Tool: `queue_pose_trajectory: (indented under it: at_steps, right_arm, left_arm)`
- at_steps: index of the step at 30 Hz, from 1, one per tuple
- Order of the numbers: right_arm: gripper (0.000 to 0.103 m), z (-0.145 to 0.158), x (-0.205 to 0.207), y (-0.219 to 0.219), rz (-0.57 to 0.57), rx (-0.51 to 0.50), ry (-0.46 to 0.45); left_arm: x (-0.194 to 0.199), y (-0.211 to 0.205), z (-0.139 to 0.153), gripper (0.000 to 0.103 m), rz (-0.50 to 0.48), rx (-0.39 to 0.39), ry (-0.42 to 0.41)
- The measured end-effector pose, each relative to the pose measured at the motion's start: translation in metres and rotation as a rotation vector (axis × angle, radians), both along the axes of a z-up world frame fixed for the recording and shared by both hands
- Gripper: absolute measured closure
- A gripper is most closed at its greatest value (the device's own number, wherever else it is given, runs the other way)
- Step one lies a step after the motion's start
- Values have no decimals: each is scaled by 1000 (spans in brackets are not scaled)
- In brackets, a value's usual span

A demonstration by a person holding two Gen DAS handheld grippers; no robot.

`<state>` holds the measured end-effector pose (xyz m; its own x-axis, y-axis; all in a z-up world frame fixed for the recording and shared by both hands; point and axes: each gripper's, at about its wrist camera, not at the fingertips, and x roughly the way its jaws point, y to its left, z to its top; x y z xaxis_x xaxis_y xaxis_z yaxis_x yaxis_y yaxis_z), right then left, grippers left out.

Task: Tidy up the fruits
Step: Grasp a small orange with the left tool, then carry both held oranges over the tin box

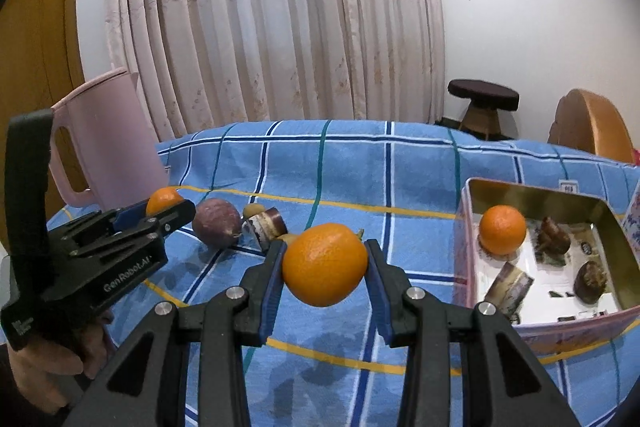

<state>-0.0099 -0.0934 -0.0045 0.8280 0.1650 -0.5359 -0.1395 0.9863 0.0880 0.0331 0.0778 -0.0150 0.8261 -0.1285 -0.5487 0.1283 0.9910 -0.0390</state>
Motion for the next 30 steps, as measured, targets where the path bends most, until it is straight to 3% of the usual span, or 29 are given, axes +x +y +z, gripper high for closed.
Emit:
queue_pose_trajectory:
  at_steps: [7,30]
  right_arm:
    - [62,4,-7,-17,-7,-7,-21]
    - [62,17,-16,-91,-118,-67,-64]
  left_arm:
    - [-10,-21,1,65,26,7,-24]
    - [-23,-119,6,65,-87,-12,-34]
